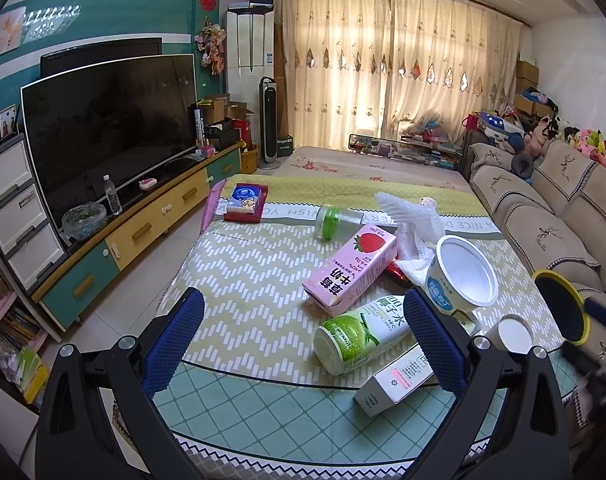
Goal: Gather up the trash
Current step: 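Grasp the white paper cup on the table with the right gripper, then carry the cup over the yellow-rimmed bin and open the right gripper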
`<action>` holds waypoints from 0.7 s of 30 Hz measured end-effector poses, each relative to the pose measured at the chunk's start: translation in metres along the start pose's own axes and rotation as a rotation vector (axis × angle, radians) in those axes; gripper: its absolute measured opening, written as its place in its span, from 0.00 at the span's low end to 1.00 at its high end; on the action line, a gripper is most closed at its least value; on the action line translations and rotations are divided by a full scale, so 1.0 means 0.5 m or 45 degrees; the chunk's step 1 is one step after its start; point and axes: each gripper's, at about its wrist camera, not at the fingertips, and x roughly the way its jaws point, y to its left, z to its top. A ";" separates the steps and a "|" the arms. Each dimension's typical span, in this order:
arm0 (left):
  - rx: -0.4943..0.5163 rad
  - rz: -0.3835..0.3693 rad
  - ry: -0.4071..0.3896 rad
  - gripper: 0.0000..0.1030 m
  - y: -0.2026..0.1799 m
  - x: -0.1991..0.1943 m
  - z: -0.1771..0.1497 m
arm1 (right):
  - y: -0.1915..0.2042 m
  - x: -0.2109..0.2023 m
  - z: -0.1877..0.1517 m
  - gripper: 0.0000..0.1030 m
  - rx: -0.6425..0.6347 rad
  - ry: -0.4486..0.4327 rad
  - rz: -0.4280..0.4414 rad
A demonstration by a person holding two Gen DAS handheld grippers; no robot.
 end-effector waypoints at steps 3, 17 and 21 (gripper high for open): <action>0.005 -0.009 0.009 0.95 -0.001 0.003 -0.001 | 0.012 0.053 -0.013 0.86 -0.003 0.095 0.042; -0.002 -0.029 0.038 0.95 0.000 0.020 -0.001 | -0.001 0.148 -0.036 0.58 0.074 0.225 0.116; 0.005 -0.034 0.042 0.95 -0.007 0.024 -0.001 | 0.002 0.128 -0.035 0.57 0.067 0.209 0.141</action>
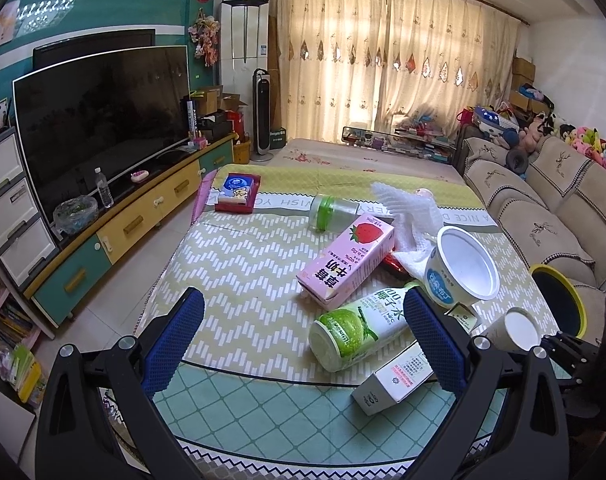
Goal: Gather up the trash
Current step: 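Carry the cup over the yellow-rimmed bin and open the right gripper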
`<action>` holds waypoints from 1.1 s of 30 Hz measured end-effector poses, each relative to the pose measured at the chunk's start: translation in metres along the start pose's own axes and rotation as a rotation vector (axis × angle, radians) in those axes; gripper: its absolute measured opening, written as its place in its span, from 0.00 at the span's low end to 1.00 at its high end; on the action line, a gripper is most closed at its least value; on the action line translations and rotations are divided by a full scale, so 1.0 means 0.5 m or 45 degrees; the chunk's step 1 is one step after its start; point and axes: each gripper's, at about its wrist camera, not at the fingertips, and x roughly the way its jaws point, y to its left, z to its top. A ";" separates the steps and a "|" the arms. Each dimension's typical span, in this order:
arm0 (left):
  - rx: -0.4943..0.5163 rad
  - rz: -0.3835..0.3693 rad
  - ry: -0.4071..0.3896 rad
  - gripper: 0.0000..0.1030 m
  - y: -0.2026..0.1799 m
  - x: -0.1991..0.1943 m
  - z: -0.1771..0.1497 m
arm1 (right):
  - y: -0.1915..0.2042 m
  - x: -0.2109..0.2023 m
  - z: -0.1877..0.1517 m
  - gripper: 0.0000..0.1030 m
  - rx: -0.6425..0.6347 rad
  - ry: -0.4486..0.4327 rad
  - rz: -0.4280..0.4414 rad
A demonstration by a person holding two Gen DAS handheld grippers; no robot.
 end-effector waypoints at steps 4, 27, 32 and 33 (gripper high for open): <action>0.010 -0.005 0.000 0.95 -0.007 0.005 0.001 | 0.001 -0.031 0.001 0.56 -0.011 -0.023 0.022; 0.121 -0.078 0.085 0.95 -0.141 0.088 0.022 | -0.577 -0.090 -0.038 0.58 0.631 -0.041 -0.744; 0.145 -0.085 0.104 0.95 -0.170 0.110 0.032 | -0.647 -0.037 -0.048 0.58 0.690 0.039 -0.768; 0.148 -0.088 0.108 0.95 -0.173 0.113 0.035 | -0.658 -0.028 -0.050 0.59 0.701 0.054 -0.770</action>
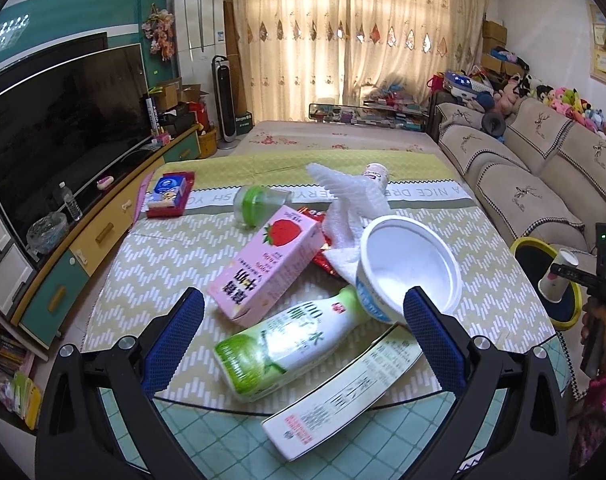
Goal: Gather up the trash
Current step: 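Carry the cup over the yellow-rimmed bin and open the right gripper, then grasp the rim of the white plastic bowl with the left gripper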
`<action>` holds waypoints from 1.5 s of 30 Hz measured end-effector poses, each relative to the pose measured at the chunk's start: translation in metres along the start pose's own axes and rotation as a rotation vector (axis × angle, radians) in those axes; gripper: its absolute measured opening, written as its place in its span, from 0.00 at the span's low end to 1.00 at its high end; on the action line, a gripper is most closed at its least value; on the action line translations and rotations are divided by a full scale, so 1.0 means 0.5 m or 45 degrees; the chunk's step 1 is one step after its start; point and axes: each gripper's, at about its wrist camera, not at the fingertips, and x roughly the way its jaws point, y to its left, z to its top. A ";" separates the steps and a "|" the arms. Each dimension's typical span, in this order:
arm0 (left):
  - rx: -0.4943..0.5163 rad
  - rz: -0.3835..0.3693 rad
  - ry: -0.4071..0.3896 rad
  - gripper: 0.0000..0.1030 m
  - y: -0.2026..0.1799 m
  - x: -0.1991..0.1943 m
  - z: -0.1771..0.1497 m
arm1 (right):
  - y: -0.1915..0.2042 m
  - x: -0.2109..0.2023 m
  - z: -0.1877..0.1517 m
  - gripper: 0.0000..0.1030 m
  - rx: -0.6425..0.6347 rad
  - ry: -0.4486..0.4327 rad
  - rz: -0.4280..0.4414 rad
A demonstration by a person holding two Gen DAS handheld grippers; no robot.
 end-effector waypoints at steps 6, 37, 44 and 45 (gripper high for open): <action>0.018 -0.033 0.028 0.95 -0.028 0.024 0.013 | -0.016 0.021 0.012 0.65 0.013 0.013 -0.020; 0.173 -0.071 0.282 0.39 -0.080 0.164 0.070 | 0.001 -0.126 -0.059 0.70 0.074 -0.089 0.160; 0.179 -0.096 0.312 0.11 -0.083 0.178 0.071 | 0.003 -0.126 -0.063 0.70 0.078 -0.090 0.182; 0.186 -0.102 0.307 0.11 -0.085 0.176 0.071 | 0.001 -0.128 -0.063 0.70 0.081 -0.092 0.185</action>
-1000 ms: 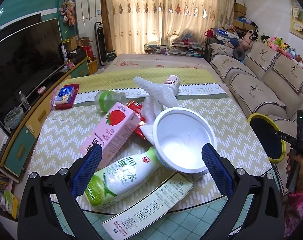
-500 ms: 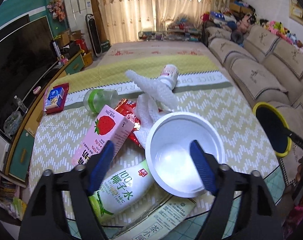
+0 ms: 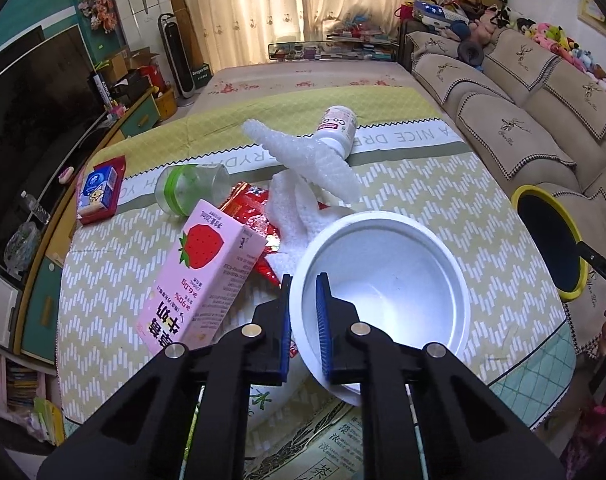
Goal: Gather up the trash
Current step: 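Grasp the rim of the white plastic bowl with the left gripper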
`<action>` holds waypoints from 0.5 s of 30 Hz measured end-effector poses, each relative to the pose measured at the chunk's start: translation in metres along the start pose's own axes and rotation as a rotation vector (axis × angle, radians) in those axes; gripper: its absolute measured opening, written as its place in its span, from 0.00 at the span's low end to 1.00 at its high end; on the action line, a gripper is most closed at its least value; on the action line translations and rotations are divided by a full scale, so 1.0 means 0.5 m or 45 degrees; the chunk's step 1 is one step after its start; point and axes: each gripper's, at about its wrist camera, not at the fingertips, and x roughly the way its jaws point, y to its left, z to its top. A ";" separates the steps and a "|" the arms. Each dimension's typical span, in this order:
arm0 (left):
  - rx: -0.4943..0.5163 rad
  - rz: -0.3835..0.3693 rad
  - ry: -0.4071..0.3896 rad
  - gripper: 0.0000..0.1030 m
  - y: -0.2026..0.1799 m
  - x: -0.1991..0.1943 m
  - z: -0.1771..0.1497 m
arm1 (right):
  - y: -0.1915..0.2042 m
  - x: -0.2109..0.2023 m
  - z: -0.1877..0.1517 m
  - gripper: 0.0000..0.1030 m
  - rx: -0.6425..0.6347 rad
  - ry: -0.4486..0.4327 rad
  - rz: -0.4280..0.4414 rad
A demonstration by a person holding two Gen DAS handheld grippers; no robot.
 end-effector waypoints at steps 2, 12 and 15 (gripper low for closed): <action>0.011 -0.016 -0.013 0.08 -0.004 -0.007 0.001 | -0.004 -0.004 0.000 0.70 0.005 -0.004 0.005; 0.029 -0.107 -0.180 0.08 -0.049 -0.110 0.042 | -0.036 -0.040 -0.011 0.70 0.060 -0.059 0.000; 0.060 -0.166 -0.218 0.08 -0.098 -0.128 0.060 | -0.048 -0.056 -0.016 0.70 0.070 -0.084 -0.022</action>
